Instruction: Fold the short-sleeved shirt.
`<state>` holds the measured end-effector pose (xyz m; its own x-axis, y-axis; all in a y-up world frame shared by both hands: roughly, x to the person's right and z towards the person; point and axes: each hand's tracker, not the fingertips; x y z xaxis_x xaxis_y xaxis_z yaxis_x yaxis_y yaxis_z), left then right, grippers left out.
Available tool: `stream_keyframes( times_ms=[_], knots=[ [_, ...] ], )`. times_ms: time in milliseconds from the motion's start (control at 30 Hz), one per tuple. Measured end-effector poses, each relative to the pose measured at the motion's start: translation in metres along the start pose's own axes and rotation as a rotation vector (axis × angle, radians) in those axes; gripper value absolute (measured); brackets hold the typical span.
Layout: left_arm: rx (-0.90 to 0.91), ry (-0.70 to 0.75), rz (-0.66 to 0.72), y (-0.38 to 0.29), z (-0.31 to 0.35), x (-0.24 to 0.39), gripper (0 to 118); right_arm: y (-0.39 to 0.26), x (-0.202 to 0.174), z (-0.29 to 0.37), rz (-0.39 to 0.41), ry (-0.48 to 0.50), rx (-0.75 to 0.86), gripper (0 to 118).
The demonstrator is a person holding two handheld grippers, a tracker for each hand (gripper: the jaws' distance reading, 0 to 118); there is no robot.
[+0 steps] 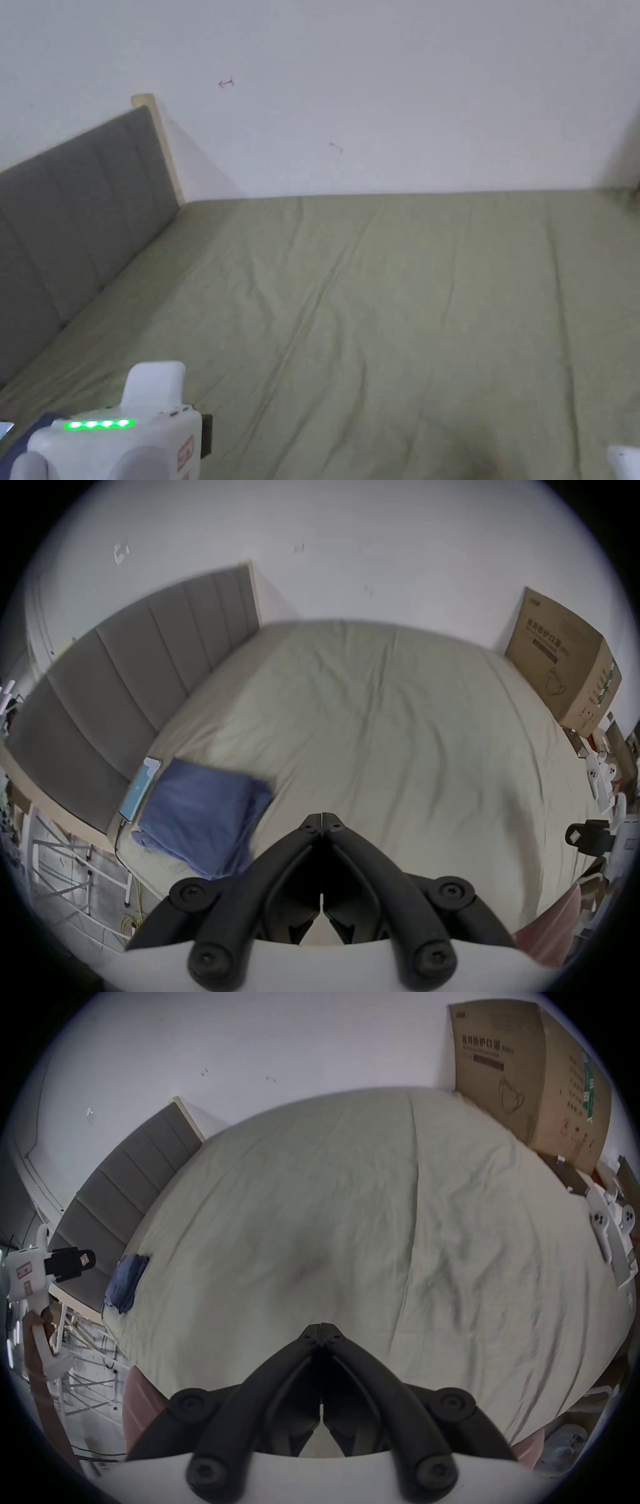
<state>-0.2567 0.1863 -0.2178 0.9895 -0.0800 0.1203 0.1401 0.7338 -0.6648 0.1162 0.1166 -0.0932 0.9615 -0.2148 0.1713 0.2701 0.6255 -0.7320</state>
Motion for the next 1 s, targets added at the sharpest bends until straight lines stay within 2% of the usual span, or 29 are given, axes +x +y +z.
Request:
stream_keyframes(
  times_ms=[67,133,200,267,367,467,667,867,1000],
  knots=[
    [0.099,-0.014,0.011,0.0,0.024,0.03,0,0.004,-0.006,0.017,0.028,-0.036,0.098,0],
    [0.191,-0.027,-0.038,0.0,0.045,0.06,0,0.012,-0.009,0.036,0.046,-0.039,0.192,0],
    [0.259,0.015,-0.093,0.003,0.061,0.086,0,0.019,-0.015,0.053,0.078,-0.086,0.299,0],
    [0.329,-0.012,-0.07,0.003,0.078,0.104,0,0.026,-0.021,0.067,0.1,-0.131,0.385,0],
    [0.424,-0.009,-0.03,0.0,0.103,0.134,0,0.034,-0.026,0.086,0.085,-0.162,0.506,0],
    [0.543,-0.004,-0.064,-0.007,0.12,0.155,0,0.035,-0.025,0.099,0.085,-0.209,0.615,0],
    [0.636,-0.043,0.005,-0.005,0.143,0.158,0,0.031,-0.026,0.119,0.179,-0.26,0.698,0],
    [0.66,-0.069,0.007,-0.012,0.154,0.153,0,0.024,-0.037,0.132,0.177,-0.24,0.724,0],
    [0.656,-0.094,0.02,-0.011,0.155,0.15,0,0.025,-0.048,0.135,0.203,-0.265,0.725,0]
  ],
)
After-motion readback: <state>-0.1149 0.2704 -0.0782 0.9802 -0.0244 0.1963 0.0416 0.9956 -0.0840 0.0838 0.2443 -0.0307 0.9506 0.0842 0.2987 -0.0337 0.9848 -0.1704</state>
